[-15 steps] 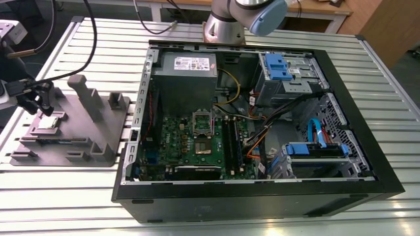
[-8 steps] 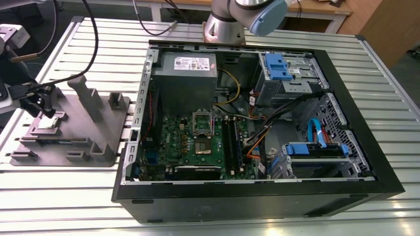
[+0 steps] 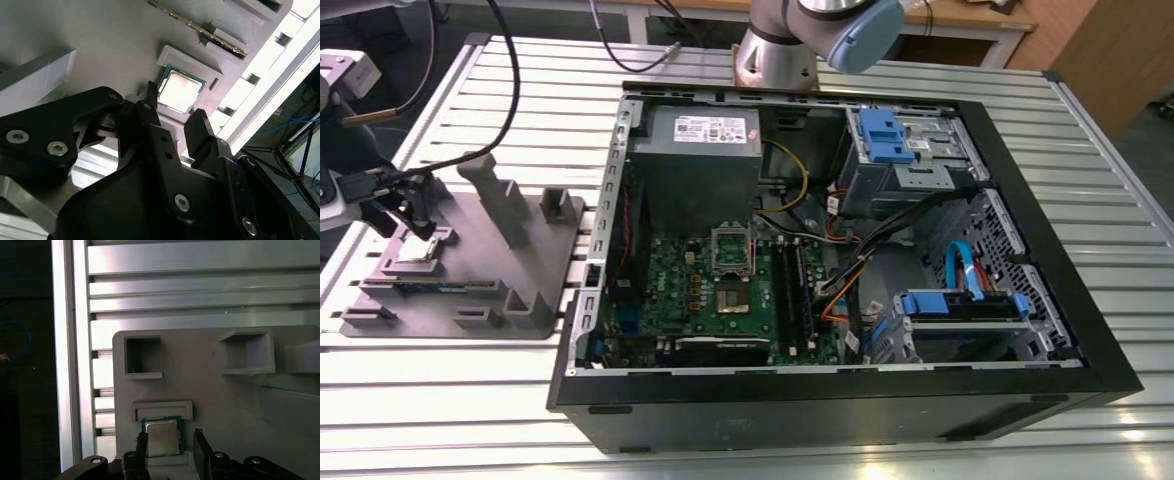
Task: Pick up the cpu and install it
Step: 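Pick up the cpu and move it towards the insertion slot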
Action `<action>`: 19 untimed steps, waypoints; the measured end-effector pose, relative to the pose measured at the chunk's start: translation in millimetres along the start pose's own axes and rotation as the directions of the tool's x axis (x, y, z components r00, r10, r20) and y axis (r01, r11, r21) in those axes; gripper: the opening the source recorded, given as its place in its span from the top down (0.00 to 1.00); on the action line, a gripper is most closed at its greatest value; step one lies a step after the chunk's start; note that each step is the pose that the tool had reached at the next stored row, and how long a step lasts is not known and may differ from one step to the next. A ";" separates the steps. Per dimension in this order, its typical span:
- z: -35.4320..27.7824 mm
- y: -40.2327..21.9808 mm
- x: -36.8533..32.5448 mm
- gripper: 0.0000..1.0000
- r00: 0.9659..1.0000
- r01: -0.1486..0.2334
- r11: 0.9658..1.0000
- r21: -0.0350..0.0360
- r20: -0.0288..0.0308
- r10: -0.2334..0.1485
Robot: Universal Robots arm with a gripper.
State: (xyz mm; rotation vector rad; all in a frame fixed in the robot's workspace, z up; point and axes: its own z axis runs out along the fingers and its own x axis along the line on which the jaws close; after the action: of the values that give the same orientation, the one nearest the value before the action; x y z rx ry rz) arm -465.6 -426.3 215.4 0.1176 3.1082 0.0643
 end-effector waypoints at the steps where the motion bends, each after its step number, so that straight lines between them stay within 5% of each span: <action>1: 0.0 0.0 0.0 0.51 1.000 0.000 1.000 0.000 0.000 0.000; 9: 11.8 -0.6 1.1 0.51 1.000 0.000 1.000 0.001 0.000 0.000; 18: 12.6 -0.7 1.9 0.50 1.000 0.000 1.000 0.001 0.000 0.000; 19: 12.6 -0.7 1.9 0.44 1.000 0.000 1.000 0.001 0.000 0.000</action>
State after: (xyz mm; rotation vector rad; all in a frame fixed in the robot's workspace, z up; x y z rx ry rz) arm -467.2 -426.4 202.7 0.1175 3.1082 0.0623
